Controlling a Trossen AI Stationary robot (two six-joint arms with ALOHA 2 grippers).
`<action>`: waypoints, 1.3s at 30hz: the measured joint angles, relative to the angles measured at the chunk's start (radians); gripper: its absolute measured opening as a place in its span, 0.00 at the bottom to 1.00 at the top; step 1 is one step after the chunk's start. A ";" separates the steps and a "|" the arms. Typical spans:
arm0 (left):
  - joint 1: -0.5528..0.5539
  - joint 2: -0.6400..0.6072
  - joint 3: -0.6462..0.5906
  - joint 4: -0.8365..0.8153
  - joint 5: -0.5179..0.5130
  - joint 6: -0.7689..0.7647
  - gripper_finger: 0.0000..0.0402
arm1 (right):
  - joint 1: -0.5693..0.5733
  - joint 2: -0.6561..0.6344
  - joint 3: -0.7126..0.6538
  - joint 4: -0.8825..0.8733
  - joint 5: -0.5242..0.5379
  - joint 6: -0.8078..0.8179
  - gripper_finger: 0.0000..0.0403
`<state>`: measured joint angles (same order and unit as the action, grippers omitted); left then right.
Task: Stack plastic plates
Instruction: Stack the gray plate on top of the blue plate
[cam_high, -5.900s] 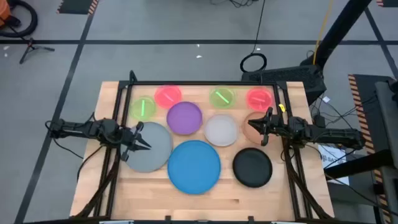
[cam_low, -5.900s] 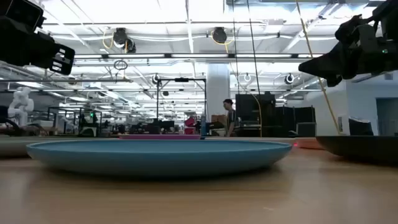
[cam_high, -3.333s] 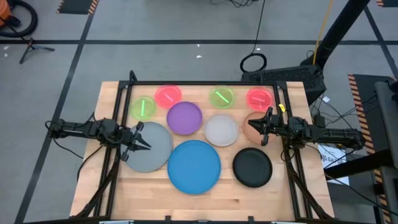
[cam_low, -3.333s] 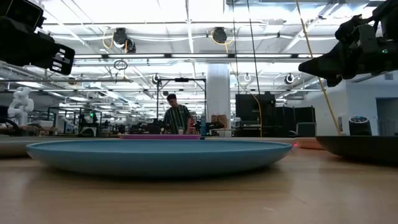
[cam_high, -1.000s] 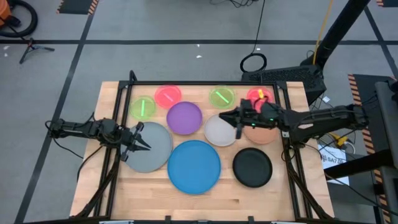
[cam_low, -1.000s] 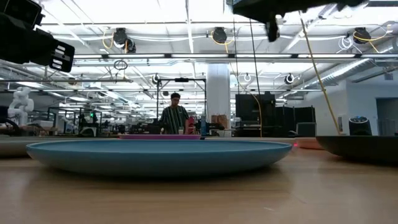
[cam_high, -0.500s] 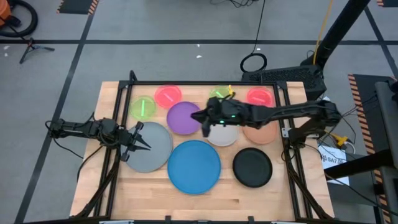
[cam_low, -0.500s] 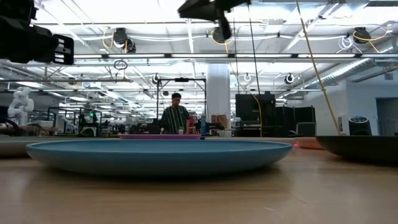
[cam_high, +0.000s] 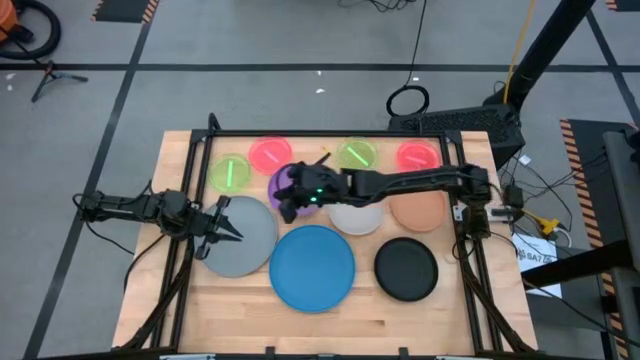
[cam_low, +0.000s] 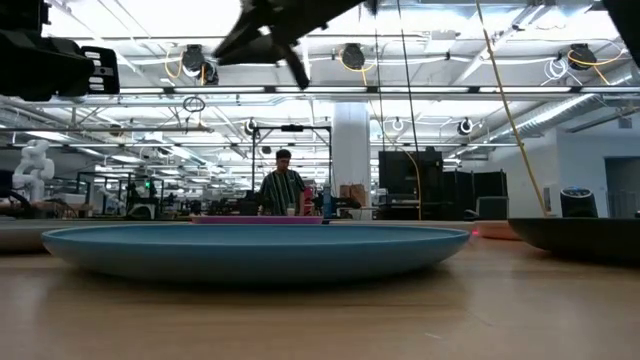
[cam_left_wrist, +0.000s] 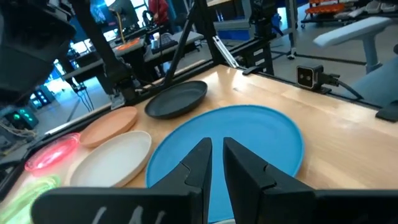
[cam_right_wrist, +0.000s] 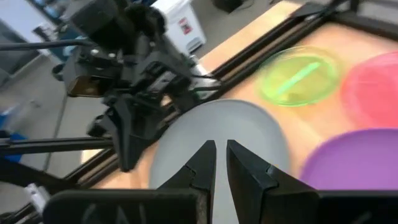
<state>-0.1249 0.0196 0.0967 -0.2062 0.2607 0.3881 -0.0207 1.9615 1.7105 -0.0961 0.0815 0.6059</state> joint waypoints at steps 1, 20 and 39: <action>0.000 0.000 0.000 0.001 0.000 0.007 0.12 | -0.003 0.025 0.033 -0.002 -0.027 0.000 0.08; 0.000 0.000 0.076 -0.002 0.000 -0.101 0.12 | 0.024 0.319 0.363 -0.498 0.048 0.191 0.08; 0.000 0.000 0.098 -0.008 0.000 -0.132 0.12 | 0.035 0.361 0.362 -0.357 0.048 0.120 0.08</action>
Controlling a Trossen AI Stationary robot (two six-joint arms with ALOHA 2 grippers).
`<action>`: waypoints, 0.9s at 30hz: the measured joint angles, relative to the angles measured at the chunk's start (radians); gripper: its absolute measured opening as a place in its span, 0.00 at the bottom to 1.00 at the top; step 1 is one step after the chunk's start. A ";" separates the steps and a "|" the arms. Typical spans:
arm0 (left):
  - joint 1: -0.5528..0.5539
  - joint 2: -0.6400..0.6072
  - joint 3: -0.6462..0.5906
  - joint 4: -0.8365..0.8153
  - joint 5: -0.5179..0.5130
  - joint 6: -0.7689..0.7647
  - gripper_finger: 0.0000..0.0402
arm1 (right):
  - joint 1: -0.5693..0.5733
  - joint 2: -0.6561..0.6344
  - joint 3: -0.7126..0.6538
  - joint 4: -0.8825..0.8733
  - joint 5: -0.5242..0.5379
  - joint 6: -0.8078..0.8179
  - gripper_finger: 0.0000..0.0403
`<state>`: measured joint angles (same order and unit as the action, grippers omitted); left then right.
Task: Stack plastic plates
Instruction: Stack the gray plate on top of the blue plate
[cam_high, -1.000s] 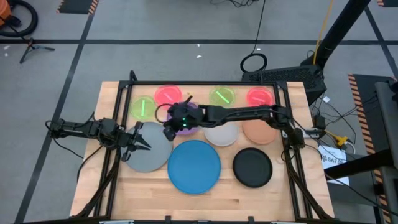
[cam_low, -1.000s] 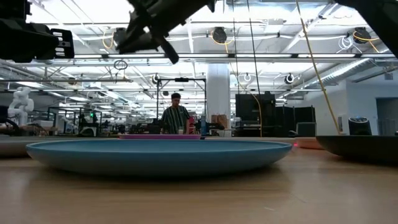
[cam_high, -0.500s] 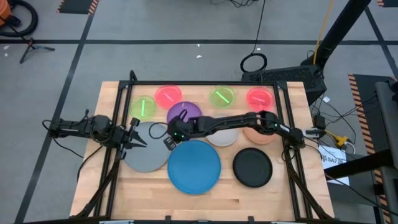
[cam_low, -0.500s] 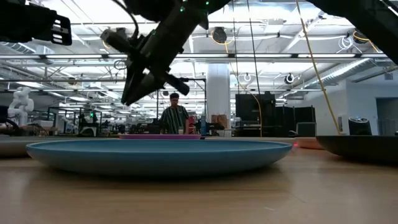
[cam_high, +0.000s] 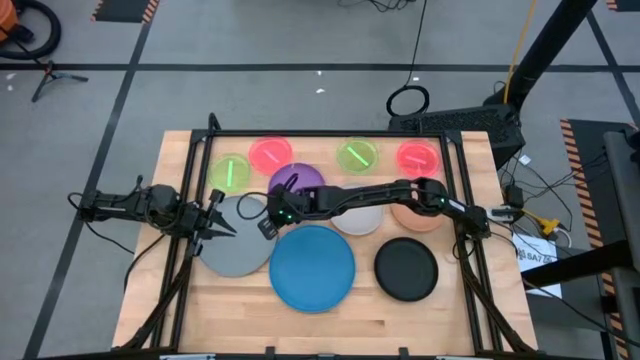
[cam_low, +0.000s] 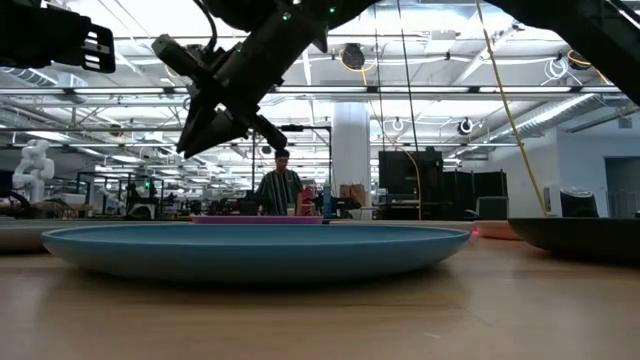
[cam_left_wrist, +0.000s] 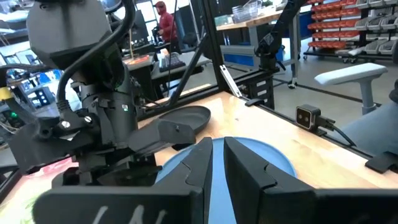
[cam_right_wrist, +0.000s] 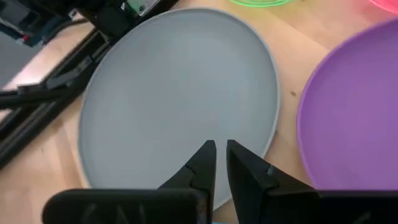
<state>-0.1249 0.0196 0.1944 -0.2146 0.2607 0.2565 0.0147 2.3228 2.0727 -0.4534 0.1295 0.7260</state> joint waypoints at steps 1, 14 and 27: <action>0.000 0.000 0.000 0.000 0.000 0.000 0.12 | 0.000 0.000 0.000 0.005 0.000 -0.015 0.08; 0.000 0.000 0.000 0.000 0.000 0.003 0.12 | -0.001 0.001 0.000 0.109 0.000 -0.083 0.08; 0.000 0.000 0.000 0.002 0.000 0.053 0.12 | 0.025 0.043 0.000 0.064 0.001 0.065 0.07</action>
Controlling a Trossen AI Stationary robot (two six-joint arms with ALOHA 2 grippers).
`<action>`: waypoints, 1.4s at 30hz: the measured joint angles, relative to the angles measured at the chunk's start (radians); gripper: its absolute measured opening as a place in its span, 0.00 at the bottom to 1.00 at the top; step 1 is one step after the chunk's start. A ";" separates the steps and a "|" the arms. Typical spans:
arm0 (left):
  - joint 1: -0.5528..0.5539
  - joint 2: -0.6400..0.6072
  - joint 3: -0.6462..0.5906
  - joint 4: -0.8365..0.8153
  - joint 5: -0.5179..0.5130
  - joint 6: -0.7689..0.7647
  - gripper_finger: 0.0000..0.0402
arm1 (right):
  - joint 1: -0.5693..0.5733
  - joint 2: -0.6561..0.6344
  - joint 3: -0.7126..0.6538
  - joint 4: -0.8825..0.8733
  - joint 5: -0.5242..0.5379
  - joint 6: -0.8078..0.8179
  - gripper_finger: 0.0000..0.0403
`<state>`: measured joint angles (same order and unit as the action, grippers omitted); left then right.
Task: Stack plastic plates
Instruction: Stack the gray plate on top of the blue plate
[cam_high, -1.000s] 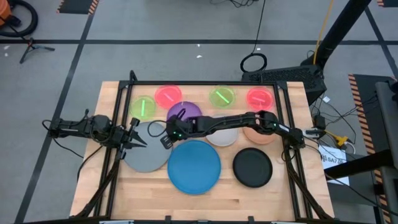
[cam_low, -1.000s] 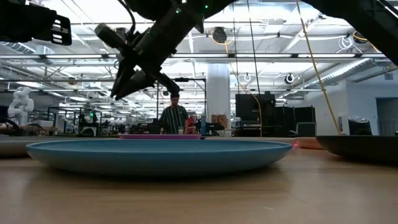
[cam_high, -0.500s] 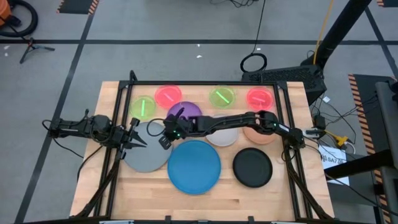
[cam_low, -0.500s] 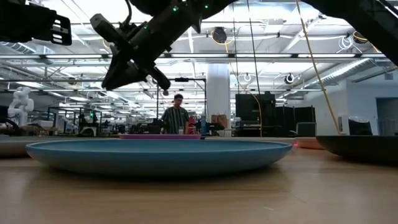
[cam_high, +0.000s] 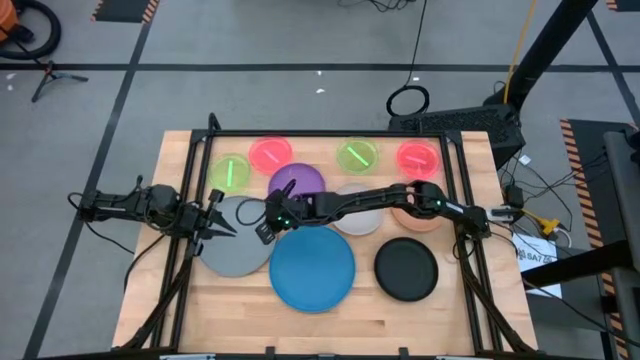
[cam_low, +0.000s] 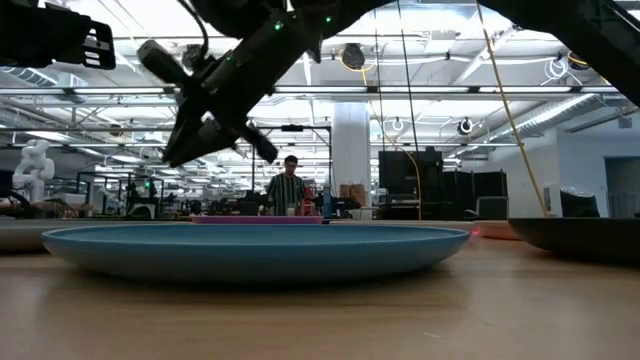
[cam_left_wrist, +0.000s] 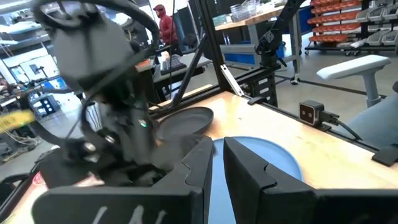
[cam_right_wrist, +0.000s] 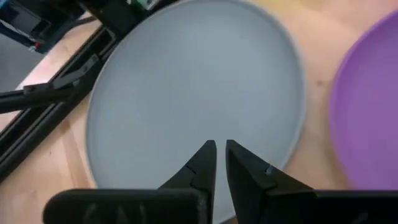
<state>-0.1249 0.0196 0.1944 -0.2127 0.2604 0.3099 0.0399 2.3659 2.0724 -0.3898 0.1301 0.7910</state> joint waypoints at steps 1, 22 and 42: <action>0.000 0.000 0.000 0.000 0.000 0.002 0.12 | 0.002 0.007 0.000 -0.009 -0.001 0.010 0.06; 0.000 0.000 0.000 0.000 0.000 0.001 0.12 | 0.011 0.028 0.028 -0.174 0.005 0.113 0.00; 0.000 0.000 0.000 -0.005 0.000 -0.003 0.12 | -0.011 0.072 0.028 -0.136 0.000 0.104 0.30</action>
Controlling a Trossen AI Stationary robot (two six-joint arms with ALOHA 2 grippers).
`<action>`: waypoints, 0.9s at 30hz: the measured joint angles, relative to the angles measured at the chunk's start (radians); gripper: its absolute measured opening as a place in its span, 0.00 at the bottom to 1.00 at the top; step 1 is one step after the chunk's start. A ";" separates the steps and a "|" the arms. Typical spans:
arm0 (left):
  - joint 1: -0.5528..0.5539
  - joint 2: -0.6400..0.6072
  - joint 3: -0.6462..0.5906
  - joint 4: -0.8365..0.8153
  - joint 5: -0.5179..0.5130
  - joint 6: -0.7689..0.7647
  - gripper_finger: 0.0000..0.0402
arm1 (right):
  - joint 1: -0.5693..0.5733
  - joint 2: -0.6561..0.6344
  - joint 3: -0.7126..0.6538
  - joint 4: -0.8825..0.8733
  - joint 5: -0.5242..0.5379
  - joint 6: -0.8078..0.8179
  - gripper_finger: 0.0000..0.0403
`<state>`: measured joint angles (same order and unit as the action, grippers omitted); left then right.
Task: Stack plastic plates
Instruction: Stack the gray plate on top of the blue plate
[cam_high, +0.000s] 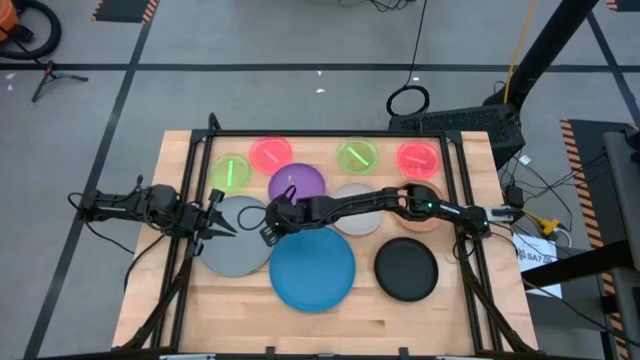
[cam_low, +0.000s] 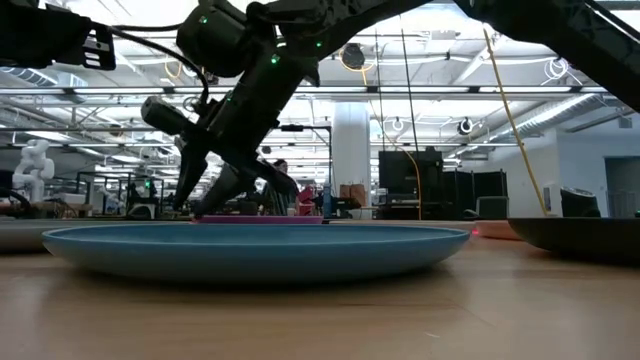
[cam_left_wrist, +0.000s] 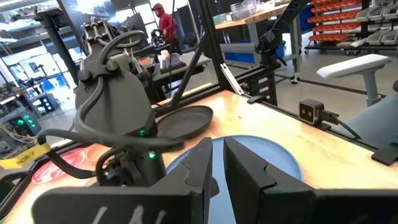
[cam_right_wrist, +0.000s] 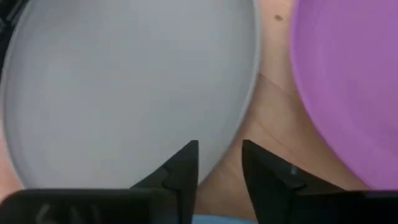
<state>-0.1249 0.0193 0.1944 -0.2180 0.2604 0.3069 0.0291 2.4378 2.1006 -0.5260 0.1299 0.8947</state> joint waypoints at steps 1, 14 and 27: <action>0.000 0.000 0.000 0.000 0.000 0.000 0.12 | -0.002 0.000 0.000 -0.010 0.000 0.007 0.32; 0.000 0.000 0.000 0.004 0.000 0.001 0.12 | -0.008 0.000 0.000 -0.024 0.002 0.015 0.37; 0.000 0.000 0.000 0.066 0.000 -0.044 0.12 | -0.008 0.010 0.000 -0.015 0.028 0.002 0.36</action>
<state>-0.1249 0.0193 0.1944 -0.1525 0.2604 0.2633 0.0216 2.4474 2.1006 -0.5413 0.1577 0.8970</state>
